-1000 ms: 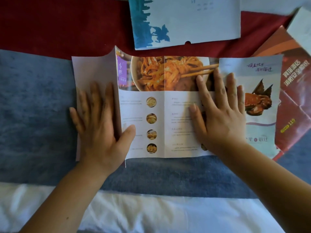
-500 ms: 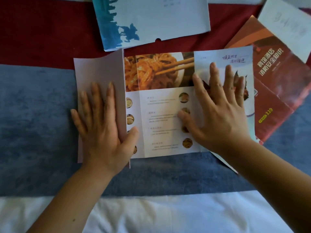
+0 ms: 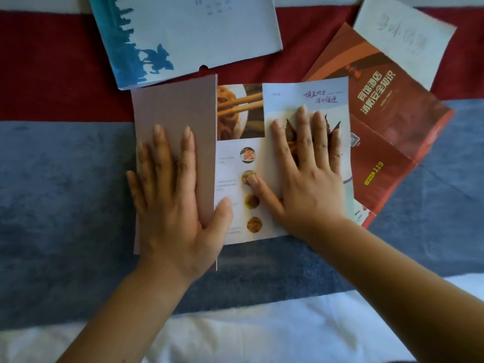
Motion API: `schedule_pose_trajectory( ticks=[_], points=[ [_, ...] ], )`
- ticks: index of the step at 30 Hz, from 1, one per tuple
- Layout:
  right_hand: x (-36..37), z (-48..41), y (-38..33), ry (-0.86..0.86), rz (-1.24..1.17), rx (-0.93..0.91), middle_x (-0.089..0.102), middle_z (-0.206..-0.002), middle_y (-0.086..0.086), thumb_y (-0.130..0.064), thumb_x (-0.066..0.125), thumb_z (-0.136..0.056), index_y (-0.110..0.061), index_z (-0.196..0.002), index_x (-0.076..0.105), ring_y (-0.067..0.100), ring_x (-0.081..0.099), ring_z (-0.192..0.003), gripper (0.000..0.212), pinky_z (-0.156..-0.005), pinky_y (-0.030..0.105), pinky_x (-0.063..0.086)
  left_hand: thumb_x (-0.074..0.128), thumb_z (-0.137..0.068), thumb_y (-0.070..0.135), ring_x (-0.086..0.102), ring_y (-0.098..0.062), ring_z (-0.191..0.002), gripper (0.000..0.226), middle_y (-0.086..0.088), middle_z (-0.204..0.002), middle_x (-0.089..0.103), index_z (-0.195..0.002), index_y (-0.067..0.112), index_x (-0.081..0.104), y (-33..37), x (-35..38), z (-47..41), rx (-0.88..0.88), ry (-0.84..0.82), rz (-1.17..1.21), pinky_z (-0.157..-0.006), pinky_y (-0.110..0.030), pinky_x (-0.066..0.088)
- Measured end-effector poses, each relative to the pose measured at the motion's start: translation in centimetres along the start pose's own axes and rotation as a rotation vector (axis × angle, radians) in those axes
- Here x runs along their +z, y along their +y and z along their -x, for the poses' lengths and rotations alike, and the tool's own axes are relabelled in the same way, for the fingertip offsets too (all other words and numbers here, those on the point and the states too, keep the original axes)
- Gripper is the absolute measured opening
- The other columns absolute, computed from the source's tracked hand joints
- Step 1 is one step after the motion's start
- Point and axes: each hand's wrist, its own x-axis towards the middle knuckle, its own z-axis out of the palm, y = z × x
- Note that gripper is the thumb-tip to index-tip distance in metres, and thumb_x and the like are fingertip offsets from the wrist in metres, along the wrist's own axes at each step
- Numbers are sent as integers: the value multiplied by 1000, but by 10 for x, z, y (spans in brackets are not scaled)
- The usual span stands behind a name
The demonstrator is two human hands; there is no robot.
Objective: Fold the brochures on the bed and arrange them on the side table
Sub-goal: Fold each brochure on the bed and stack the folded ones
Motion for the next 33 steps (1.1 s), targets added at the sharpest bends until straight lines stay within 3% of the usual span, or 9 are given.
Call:
schedule_pose_trajectory(
  ticks=[5, 10, 14, 24, 33],
  points=[
    [-3, 0, 3, 11, -58, -22, -7, -173, 15, -74, 22, -101, -21, -167, 6, 36, -9, -159, 86, -128, 57, 0, 44, -85, 62, -15, -35, -157, 97, -9, -171, -14, -164, 30, -3, 20, 13, 3, 51, -40, -134, -124, -63, -3],
    [-9, 6, 29, 142, -125, 2, 9, -173, 15, -53, 35, -108, -14, -164, 25, 30, 3, -160, 70, -131, 47, 7, 37, -86, 63, -17, -37, -156, 94, -10, -171, -16, -164, 30, -3, 30, 23, -4, 14, -50, -176, -123, -65, -3],
    [-2, 16, 46, 147, -140, 82, 5, -173, 14, -56, 34, -107, -19, -165, 23, 30, -3, -161, 70, -130, 49, -2, 32, -85, 63, -17, -37, -156, 93, -11, -171, -14, -165, 29, -1, 35, 29, -6, 6, -56, -190, -123, -66, -4],
    [12, 19, 43, 256, -163, 65, 13, -171, 19, -50, 37, -108, -16, -164, 28, 34, 6, -160, 66, -129, 52, 5, 23, -85, 69, -21, -40, -154, 95, -13, -169, -21, -163, 28, -13, 52, 47, -14, -62, -59, -250, -122, -65, -9],
    [16, 18, 42, 291, -154, 65, 15, -170, 20, -49, 39, -107, -15, -163, 30, 35, 9, -159, 66, -129, 52, 6, 24, -95, 74, -5, -50, -154, 92, -25, -169, -4, -165, 18, 3, 47, 69, -17, -35, 52, -395, -119, -72, 2]
  ],
)
